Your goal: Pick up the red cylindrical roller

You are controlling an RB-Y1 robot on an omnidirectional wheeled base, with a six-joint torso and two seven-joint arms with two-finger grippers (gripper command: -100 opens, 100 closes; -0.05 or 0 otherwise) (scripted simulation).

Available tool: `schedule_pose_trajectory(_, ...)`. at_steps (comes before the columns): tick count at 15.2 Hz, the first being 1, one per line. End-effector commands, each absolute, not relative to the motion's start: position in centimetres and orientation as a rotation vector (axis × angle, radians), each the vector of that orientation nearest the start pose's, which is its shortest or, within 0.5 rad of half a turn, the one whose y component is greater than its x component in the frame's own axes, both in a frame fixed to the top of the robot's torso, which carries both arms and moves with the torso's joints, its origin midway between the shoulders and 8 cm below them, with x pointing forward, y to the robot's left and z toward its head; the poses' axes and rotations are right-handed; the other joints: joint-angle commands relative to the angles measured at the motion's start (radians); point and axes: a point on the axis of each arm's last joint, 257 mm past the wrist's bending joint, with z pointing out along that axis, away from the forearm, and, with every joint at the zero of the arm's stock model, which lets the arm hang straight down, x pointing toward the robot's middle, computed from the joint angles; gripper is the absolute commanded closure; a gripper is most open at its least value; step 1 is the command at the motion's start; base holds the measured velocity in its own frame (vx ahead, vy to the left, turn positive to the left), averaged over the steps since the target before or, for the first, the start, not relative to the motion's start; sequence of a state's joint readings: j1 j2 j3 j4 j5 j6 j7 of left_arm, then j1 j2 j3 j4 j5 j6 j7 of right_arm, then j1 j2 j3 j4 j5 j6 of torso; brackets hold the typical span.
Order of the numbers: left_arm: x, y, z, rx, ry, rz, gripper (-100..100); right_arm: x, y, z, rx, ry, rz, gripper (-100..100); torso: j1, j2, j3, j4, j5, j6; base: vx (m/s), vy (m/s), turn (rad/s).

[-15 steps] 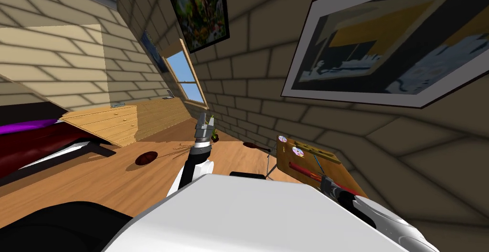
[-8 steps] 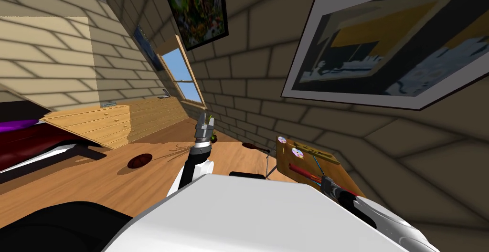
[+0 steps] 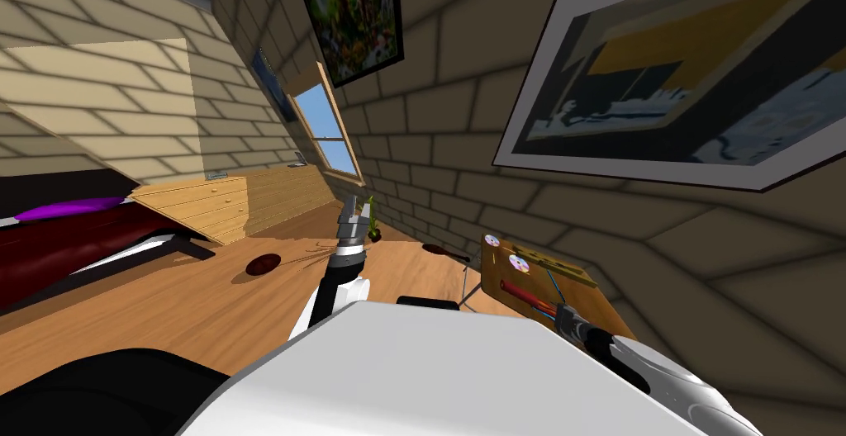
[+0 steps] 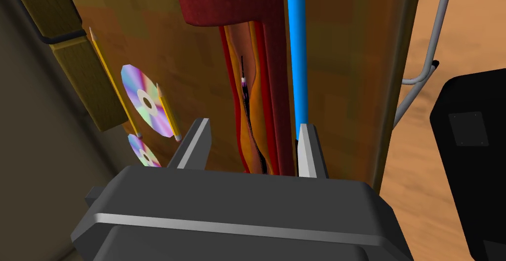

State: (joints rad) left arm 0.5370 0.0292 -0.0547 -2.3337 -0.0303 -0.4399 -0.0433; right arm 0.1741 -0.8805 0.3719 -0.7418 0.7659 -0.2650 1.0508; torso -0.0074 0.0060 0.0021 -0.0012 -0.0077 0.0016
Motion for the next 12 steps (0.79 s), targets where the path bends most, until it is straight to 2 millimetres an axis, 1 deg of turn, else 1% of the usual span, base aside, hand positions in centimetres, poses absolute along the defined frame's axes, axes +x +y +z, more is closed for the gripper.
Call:
schedule_pose_trajectory(1, 34.4, 25.9, 2.4, -0.64, 0.693, -1.277, 0, 22.7, -61.5, -51.0, -1.258, 2.363, -0.632, 100, 0.0, 0.0, 0.0, 0.0, 0.0, 0.0, -0.09, 0.002, 0.08)
schedule_pose_trajectory(8, 34.4, 25.9, 2.4, -0.64, 0.693, -1.277, 0, 23.3, -62.4, -50.3, -1.215, 2.389, -0.643, 100, 0.001, 0.0, 0.0, 0.001, 0.002, 0.0, -0.076, 0.003, 0.083)
schedule_pose_trajectory(10, 34.4, 25.9, 2.4, -0.64, 0.693, -1.277, 0, 23.6, -63.0, -49.9, -1.201, 2.4, -0.656, 100, 0.002, 0.0, 0.001, 0.001, 0.003, 0.0, -0.094, 0.008, 0.122)
schedule_pose_trajectory(12, 34.4, 25.9, 2.4, -0.64, 0.693, -1.277, 0, 23.5, -62.8, -50.0, -1.203, 2.399, -0.651, 100, 0.003, 0.001, 0.001, 0.002, 0.003, -0.001, -0.069, 0.006, 0.08)
